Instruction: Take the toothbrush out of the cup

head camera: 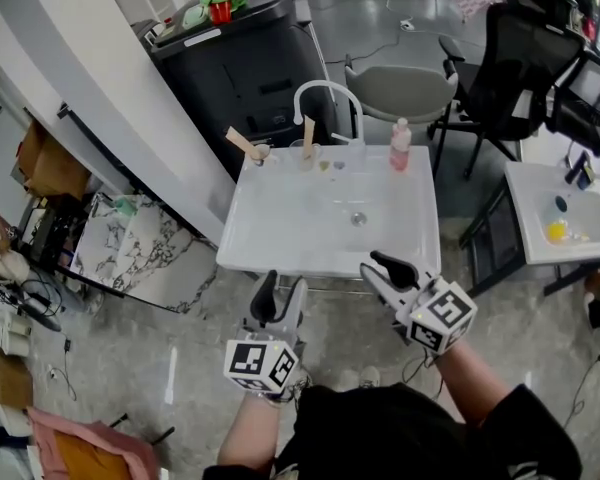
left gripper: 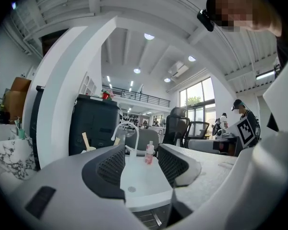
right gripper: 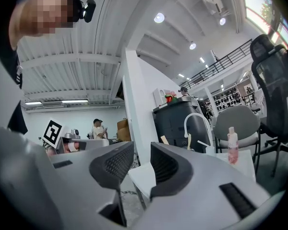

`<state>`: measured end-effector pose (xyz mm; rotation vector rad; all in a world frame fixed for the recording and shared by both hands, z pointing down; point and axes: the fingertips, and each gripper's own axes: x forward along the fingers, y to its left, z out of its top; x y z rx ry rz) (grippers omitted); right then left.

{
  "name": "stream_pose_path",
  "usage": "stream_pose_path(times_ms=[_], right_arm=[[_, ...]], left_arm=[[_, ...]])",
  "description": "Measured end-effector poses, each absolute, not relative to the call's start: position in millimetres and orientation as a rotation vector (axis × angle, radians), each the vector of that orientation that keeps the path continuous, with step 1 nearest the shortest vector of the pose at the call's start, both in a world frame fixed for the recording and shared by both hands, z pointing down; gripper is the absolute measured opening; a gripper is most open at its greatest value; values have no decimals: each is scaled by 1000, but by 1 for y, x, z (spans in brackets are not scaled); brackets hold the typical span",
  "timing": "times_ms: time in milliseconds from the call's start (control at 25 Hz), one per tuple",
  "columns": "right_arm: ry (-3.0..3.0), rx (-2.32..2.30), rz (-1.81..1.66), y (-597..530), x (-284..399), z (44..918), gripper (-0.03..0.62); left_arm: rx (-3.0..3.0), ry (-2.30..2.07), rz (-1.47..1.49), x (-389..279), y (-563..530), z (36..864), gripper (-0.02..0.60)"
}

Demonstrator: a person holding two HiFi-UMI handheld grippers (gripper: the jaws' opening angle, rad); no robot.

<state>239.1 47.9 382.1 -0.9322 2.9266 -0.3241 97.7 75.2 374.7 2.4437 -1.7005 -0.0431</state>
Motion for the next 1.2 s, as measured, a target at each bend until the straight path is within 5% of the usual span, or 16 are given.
stream_pose_path(times_ms=[640, 1200], right_arm=[[2889, -1028, -318, 12, 206, 388, 150], [2829, -1284, -320, -64, 64, 392, 161]], left_arm=[[2459, -1669, -78, 48, 35, 380, 210], [2549, -1434, -82, -97, -63, 392, 212]])
